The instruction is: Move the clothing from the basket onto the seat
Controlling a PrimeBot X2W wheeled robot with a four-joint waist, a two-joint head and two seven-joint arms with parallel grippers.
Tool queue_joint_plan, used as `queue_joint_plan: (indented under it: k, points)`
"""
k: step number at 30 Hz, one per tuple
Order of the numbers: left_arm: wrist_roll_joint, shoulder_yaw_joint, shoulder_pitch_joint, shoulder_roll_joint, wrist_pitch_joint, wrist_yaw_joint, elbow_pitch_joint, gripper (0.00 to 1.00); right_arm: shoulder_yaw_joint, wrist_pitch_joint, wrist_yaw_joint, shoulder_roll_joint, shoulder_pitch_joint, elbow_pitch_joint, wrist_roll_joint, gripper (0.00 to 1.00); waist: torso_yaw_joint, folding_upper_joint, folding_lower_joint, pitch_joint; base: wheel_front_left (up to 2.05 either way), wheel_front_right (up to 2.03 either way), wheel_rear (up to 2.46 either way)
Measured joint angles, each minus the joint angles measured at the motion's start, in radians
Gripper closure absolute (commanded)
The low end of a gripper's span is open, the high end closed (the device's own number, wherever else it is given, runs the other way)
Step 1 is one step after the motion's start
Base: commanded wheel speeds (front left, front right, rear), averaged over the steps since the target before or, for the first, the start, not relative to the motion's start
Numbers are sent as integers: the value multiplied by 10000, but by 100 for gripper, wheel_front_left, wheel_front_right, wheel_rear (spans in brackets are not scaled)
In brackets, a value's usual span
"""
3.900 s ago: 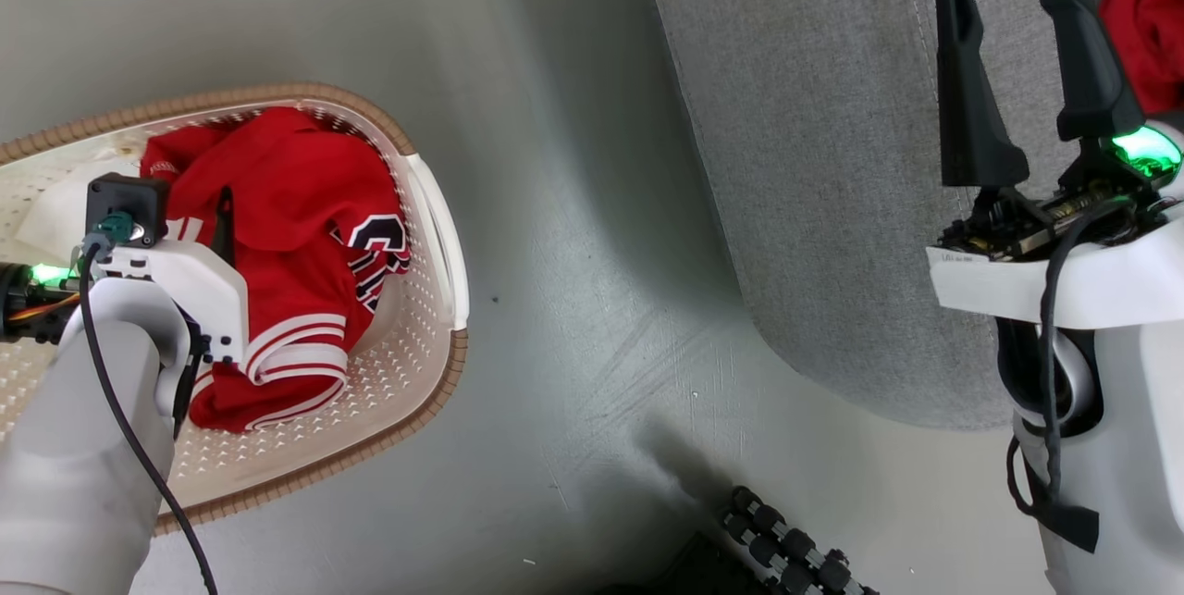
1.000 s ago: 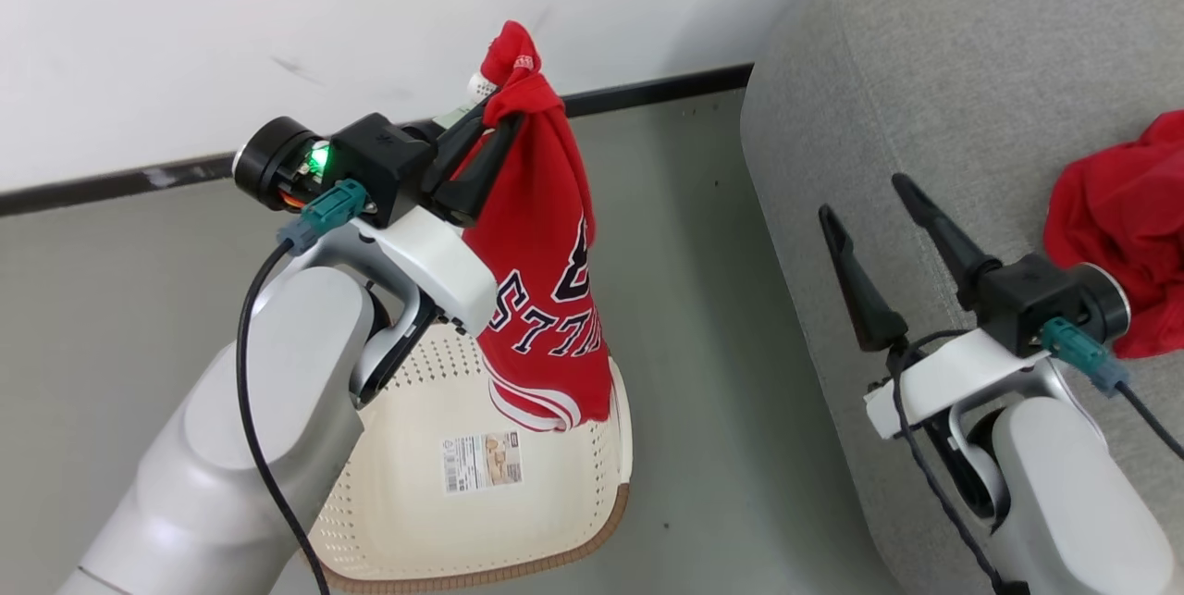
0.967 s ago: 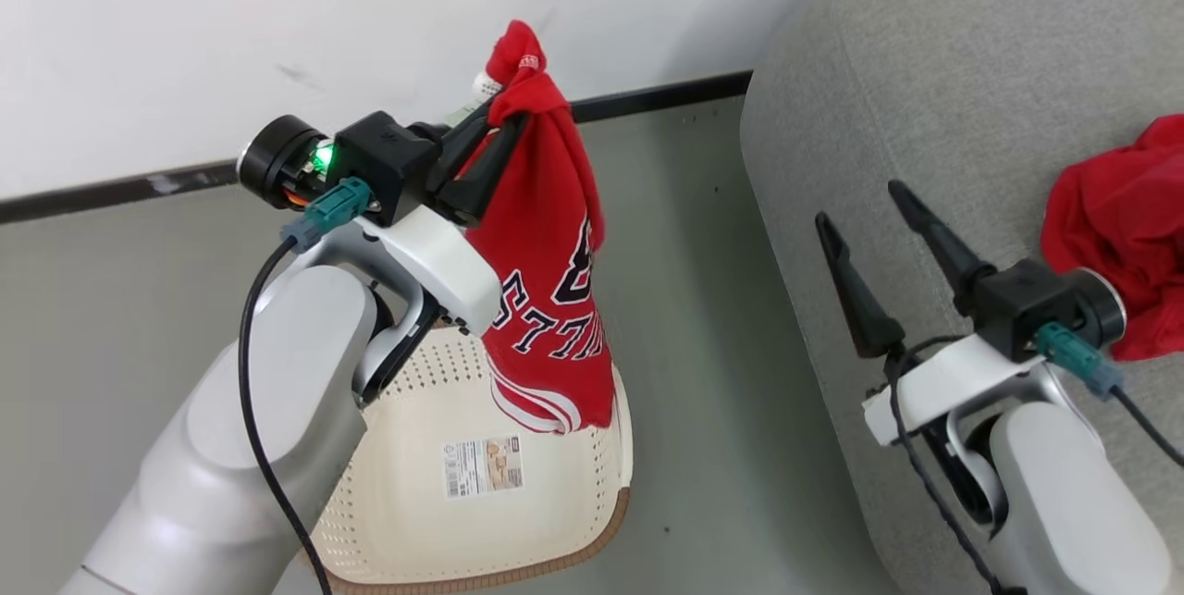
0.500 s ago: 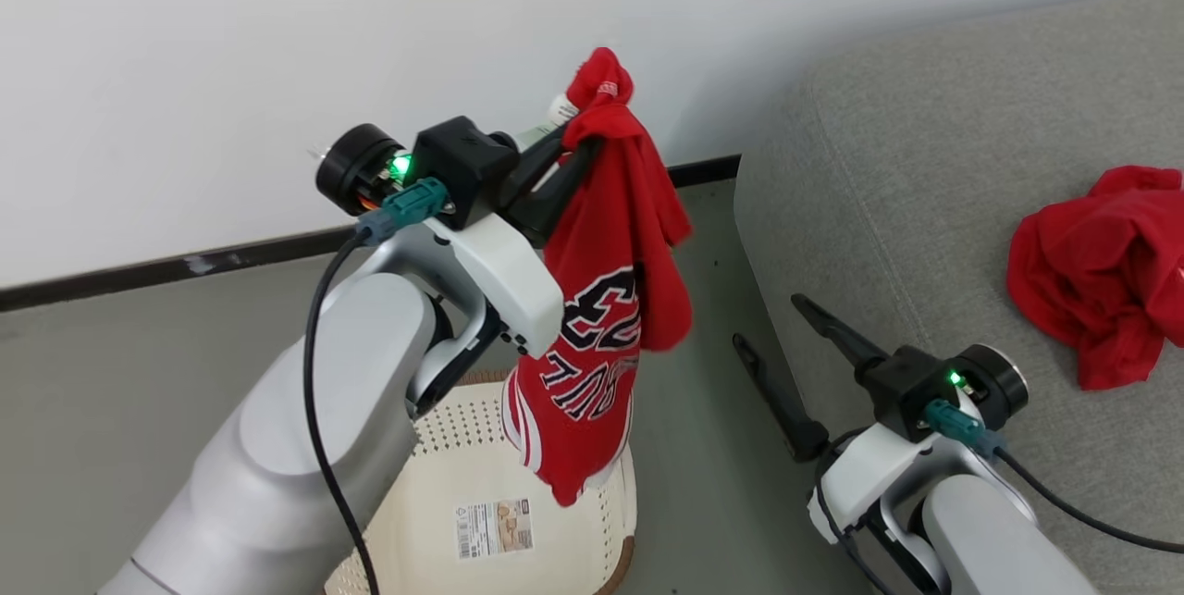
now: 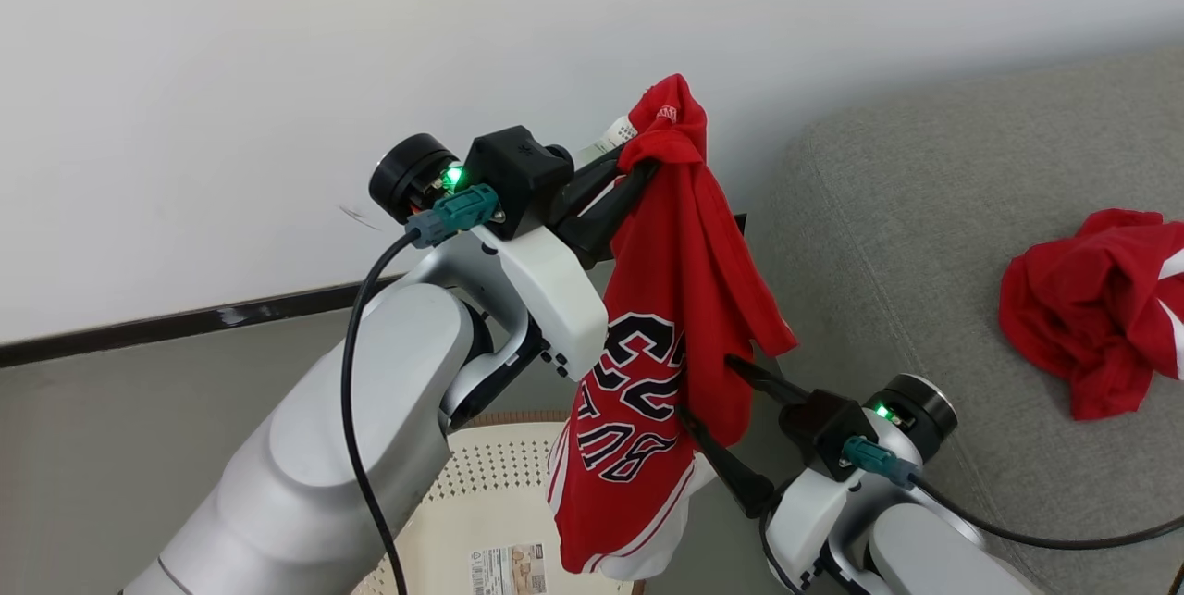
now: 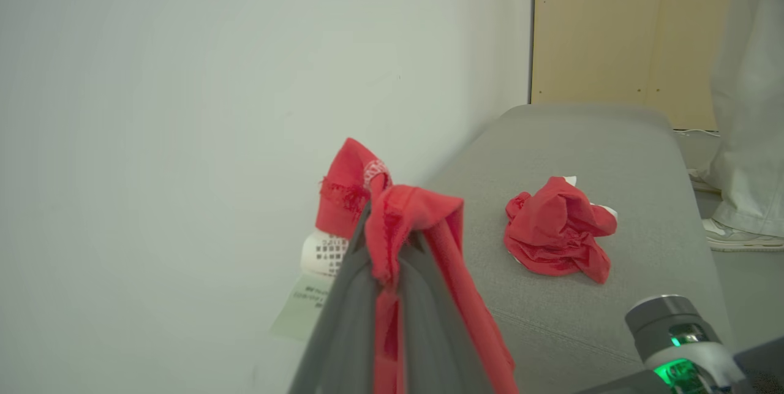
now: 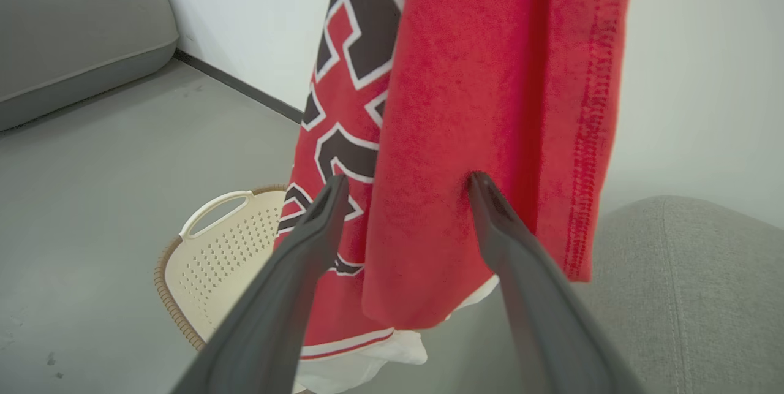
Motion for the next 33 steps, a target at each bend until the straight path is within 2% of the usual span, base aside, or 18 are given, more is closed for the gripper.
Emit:
queue_joint_plan:
  k: [10,25,26,27,28,29,33]
  points:
    - [-267,-178,3,-73,347,0,-332,100,803,0,0,12,-591,627,-263,0,321,0,0,-345,0,0,0]
    - [-437,-389,6,-142,696,2,-711,100,17,0,0,470,-1085,1381,-1298,2,838,0,0,-489,0,0,0]
    - [-472,-401,7,-151,700,2,-734,100,-59,0,0,518,-1086,1430,-1306,52,874,0,0,-487,0,0,0]
    - [-508,-408,9,-161,706,2,-754,100,-123,0,0,562,-1087,1501,-1308,68,908,0,0,-484,0,0,0]
    - [-508,-414,11,-163,738,2,-779,100,-136,0,0,579,-1087,1551,-1325,90,941,0,0,-480,0,0,0]
    - [-514,-420,19,-167,765,2,-794,100,-144,0,0,581,-1087,1570,-1333,100,974,0,0,-474,0,0,0]
    - [-623,-420,42,-178,775,50,-803,100,-382,0,0,621,-1088,1567,-1231,100,1085,0,0,-441,0,0,0]
